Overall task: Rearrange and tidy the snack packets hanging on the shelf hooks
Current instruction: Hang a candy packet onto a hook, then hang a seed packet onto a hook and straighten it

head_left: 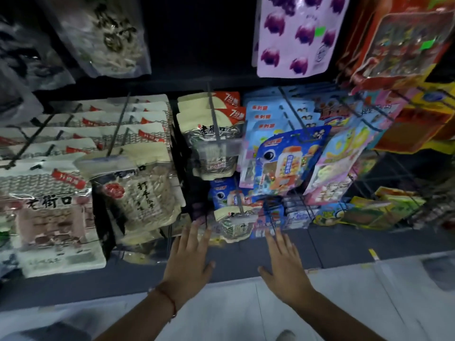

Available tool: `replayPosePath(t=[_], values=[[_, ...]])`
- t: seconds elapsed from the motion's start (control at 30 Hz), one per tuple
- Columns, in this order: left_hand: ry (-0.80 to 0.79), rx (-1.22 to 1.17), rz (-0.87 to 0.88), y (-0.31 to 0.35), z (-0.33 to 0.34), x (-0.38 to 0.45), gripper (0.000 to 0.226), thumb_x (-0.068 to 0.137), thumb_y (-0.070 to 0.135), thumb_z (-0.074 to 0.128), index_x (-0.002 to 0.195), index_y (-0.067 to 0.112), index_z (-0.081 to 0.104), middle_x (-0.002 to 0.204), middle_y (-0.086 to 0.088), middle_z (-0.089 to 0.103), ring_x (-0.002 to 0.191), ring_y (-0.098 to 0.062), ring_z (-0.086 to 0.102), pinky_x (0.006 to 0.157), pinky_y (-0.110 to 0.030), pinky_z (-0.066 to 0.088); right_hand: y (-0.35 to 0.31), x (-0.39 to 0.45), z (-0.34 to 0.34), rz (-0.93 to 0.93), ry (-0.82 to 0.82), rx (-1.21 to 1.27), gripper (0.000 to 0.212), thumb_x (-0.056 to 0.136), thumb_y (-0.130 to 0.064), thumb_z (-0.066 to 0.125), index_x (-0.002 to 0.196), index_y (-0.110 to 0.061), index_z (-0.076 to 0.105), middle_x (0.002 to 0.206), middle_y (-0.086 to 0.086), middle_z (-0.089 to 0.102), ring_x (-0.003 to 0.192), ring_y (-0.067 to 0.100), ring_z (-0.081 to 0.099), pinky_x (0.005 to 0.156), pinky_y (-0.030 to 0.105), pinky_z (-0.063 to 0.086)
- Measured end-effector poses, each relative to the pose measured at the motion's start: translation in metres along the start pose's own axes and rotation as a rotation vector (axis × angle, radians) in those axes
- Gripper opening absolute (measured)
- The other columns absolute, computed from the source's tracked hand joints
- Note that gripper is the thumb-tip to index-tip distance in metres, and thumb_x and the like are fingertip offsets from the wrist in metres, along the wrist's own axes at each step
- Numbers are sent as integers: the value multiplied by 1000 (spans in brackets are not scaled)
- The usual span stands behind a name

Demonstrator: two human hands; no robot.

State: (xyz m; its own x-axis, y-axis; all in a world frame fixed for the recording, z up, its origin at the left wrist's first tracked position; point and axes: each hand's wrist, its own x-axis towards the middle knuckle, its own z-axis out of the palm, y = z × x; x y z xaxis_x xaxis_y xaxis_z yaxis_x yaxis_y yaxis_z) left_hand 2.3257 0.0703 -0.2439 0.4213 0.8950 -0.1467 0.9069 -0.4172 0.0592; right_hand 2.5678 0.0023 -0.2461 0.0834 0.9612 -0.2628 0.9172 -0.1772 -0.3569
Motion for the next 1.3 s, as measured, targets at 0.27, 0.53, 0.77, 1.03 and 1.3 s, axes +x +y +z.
replayPosePath(t=[0.27, 0.53, 0.77, 1.03, 1.3], values=[[-88, -89, 93, -29, 8, 26, 80, 95, 50, 48, 157, 21, 6, 163, -15, 4, 148, -38, 12, 119, -50, 18, -31, 27, 20, 160, 4, -26, 82, 94, -33, 52, 156, -20, -1, 164, 6, -10, 150, 29, -7, 120, 42, 2], [-125, -90, 71, -11, 13, 90, 81, 96, 38, 52, 157, 25, 0, 164, -9, -2, 149, -35, 11, 117, -47, 23, 9, 82, 11, 87, -17, -195, 82, 94, -12, 49, 156, -17, -5, 164, 7, -8, 150, 28, -6, 121, 40, 6], [-84, -118, 29, 4, 49, 137, 77, 94, 23, 54, 156, 24, 8, 160, -8, 21, 143, -32, 28, 110, -46, 35, 39, 142, 17, -43, -65, -254, 87, 91, 4, 45, 156, -20, -8, 164, 3, -12, 151, 27, -3, 120, 41, 7], [54, -311, -62, 14, 68, 164, 24, 99, 28, 50, 117, 17, 62, 113, -8, 68, 100, -29, 64, 76, -35, 52, 46, 195, 24, -121, 135, -90, 50, 88, -12, 59, 136, -22, 49, 125, 12, 48, 118, 33, 41, 94, 42, 43], [-103, -347, -47, 20, 53, 114, 31, 106, 29, 35, 127, 19, 55, 110, -11, 67, 97, -32, 62, 67, -34, 41, 56, 155, 36, -120, 116, 260, 17, 89, -16, 63, 104, -10, 69, 105, 7, 57, 96, 28, 56, 82, 39, 48]])
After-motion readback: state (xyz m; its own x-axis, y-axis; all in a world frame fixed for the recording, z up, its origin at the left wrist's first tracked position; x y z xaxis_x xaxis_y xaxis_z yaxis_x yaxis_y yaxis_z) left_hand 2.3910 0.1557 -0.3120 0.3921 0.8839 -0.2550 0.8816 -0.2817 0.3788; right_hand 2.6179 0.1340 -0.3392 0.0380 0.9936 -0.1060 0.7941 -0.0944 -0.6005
